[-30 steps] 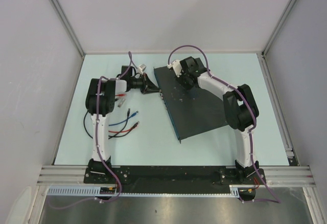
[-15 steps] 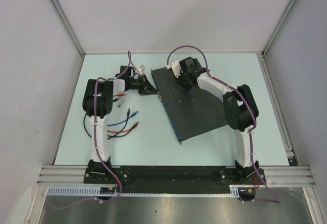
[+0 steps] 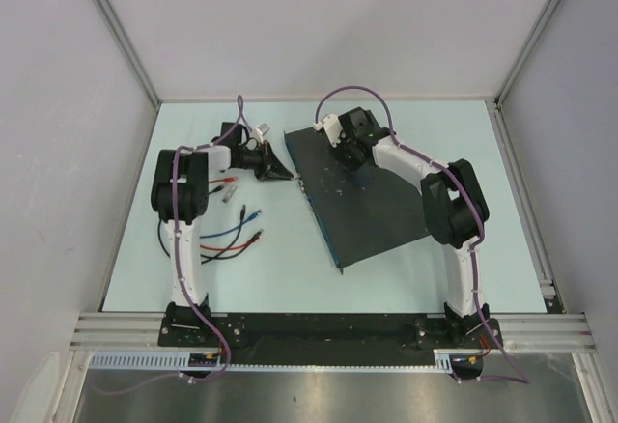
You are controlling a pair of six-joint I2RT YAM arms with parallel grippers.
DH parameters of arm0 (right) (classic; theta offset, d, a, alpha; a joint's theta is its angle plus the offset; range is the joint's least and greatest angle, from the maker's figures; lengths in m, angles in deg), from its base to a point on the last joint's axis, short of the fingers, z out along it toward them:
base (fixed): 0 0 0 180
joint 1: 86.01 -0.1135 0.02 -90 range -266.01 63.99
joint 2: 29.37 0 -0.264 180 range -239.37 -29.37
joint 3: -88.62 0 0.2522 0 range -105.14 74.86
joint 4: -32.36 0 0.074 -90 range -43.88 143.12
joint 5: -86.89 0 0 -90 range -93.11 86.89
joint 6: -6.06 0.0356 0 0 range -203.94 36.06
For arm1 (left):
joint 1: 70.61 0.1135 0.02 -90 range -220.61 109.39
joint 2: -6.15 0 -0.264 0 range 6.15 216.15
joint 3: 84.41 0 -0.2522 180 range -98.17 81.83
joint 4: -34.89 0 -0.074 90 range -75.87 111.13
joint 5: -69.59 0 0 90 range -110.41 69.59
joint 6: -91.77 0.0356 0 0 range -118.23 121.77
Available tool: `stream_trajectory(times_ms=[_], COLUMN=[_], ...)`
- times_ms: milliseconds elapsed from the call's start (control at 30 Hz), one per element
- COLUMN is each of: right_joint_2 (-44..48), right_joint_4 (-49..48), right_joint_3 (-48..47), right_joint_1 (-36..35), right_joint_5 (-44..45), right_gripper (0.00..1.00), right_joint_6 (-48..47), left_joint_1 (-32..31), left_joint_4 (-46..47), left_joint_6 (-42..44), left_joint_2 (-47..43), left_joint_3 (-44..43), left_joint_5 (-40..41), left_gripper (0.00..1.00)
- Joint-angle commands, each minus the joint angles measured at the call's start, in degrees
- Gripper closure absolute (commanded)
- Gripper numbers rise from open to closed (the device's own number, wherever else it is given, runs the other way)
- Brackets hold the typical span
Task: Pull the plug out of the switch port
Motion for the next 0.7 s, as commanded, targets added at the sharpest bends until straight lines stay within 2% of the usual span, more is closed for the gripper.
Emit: stream_trajectory(times_ms=[0,133,267,400,533,667], right_joint_2=[-5.95,-6.74,-7.26,-7.18,-7.53,-9.37], right_joint_4=[7.05,6.96,6.87,6.61,6.17,6.43], right_joint_3=[2.57,1.51,0.55,0.63,0.63,-0.77], right_joint_1=[-0.68,-0.5,-0.41,-0.33,-0.06,-0.24], right_joint_5=[-4.55,-4.81,-4.64,-4.11,-4.11,-5.16], right_gripper=[0.7,0.7,0.69,0.69,0.69,0.69], right_joint_6=[1.03,1.12,1.03,0.5,0.59,1.2], left_joint_1=[3.78,3.69,4.22,8.52,14.23,18.19], left_joint_4=[-9.47,-13.43,-18.88,-20.12,-16.87,-24.49], left_joint_6=[5.71,6.51,10.54,13.28,15.03,23.72], left_joint_2=[-6.69,-9.77,-12.23,-15.21,-19.97,-17.52], left_joint_3=[-0.05,-5.06,-4.55,2.12,11.78,11.8], left_joint_5=[4.27,6.13,10.16,11.75,8.33,5.25], left_gripper=[1.0,1.0,1.0,1.0,1.0,1.0])
